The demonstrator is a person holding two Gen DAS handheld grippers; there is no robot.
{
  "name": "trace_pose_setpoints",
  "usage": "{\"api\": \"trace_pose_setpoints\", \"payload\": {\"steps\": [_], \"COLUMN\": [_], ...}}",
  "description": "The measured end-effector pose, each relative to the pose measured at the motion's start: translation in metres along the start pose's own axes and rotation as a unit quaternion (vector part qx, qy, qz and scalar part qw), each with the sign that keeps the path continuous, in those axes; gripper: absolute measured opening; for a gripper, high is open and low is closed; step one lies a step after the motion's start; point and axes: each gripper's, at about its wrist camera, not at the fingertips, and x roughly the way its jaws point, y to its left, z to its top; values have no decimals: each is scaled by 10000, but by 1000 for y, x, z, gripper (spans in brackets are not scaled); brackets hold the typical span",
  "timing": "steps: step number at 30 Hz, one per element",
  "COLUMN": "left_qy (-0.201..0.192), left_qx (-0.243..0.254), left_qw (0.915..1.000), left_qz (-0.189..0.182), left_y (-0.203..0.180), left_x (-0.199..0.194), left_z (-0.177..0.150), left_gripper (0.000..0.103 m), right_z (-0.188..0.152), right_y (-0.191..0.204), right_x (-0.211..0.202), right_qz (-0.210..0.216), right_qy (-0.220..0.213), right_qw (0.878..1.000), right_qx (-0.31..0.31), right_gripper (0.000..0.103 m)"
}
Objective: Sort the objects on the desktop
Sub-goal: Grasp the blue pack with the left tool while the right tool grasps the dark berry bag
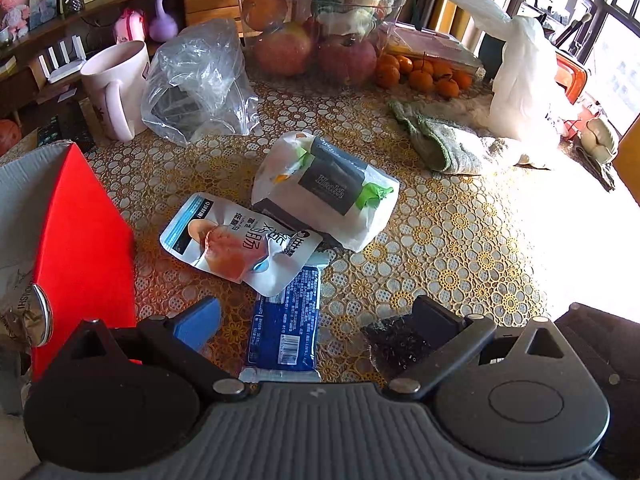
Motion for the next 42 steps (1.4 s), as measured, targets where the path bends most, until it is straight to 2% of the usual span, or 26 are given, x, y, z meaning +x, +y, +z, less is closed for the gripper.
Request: {"api": "trace_pose_setpoints", "payload": {"steps": [10,15,22,25,27,32,33,36,42], "left_qy": [124,165,-6,-69,-96,-180,-200,-184,-193], "left_qx": [-279,-425,-324,-150,-7,183,180,121,-10], "left_qw": [9994,9990,9995,9997,9995,9988,9989,9993,9994], "left_qz": [134,16,43,196,301,416,395,317,271], "left_y": [17,25,25,22,21,21,21,24,24], "left_x": [31,40,39,38,37,34,33,32,27], "left_z": [-2,-6,-9,-10,-11,-13,-13,-13,-19], "left_gripper": [103,102,100,89,76,51,40,37,36], "right_z": [2,4,6,5,6,6,6,6,3], "right_y": [1,-1,-1,1,3,3,4,4,-4], "right_x": [19,29,35,34,32,30,29,25,18], "right_qz": [1,-96,-219,-233,-207,-207,-222,-233,-189], "right_qy": [6,55,76,62,60,76,71,63,91], "right_qw": [10000,9999,9997,9994,9994,9993,9992,9991,9997], "right_qx": [72,28,-111,-230,-275,-308,-322,-352,-146], "right_gripper": [73,73,71,62,51,43,41,37,34]}}
